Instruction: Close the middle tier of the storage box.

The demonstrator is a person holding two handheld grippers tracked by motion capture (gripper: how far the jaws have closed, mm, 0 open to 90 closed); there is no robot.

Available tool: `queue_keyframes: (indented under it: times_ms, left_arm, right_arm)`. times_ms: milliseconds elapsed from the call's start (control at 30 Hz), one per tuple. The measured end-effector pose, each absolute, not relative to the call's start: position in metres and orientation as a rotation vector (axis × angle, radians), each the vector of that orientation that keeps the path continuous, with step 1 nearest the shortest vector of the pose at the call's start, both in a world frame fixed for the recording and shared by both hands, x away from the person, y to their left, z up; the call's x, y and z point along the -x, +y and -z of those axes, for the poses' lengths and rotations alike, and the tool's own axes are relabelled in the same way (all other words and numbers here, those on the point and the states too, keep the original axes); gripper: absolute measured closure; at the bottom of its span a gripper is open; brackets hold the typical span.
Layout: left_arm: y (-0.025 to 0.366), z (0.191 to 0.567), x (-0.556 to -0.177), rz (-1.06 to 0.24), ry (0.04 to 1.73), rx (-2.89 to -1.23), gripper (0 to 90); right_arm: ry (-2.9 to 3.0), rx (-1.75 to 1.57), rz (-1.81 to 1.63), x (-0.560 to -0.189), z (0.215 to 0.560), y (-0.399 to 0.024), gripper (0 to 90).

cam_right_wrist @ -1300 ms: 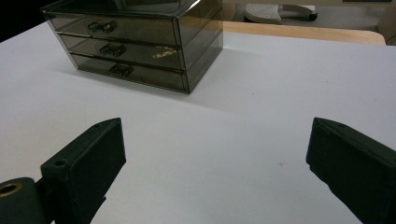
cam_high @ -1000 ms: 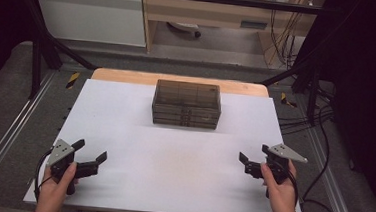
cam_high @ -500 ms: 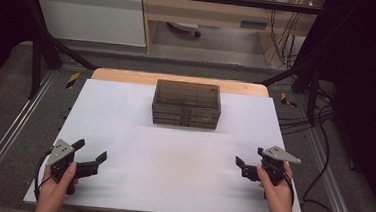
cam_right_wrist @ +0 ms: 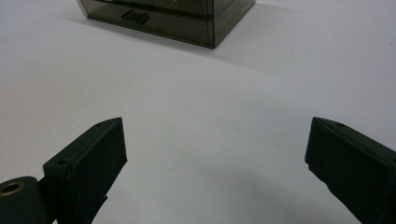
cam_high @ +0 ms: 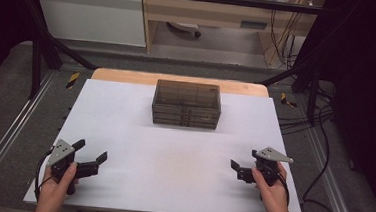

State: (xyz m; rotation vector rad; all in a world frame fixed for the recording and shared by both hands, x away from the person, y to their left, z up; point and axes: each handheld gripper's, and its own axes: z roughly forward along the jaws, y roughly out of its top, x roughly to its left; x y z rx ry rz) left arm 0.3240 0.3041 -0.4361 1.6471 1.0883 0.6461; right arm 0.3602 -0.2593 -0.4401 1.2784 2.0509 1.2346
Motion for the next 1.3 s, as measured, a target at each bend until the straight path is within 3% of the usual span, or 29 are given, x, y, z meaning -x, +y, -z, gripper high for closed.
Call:
queue_keyframes:
  times_ms: [1300]
  left_arm:
    - [0.278,0.438,-0.319,-0.593,1.025,-1.706,4.3]
  right_arm:
    - [2.099,-1.08,-1.328,-0.364,0.452,-0.204,4.9]
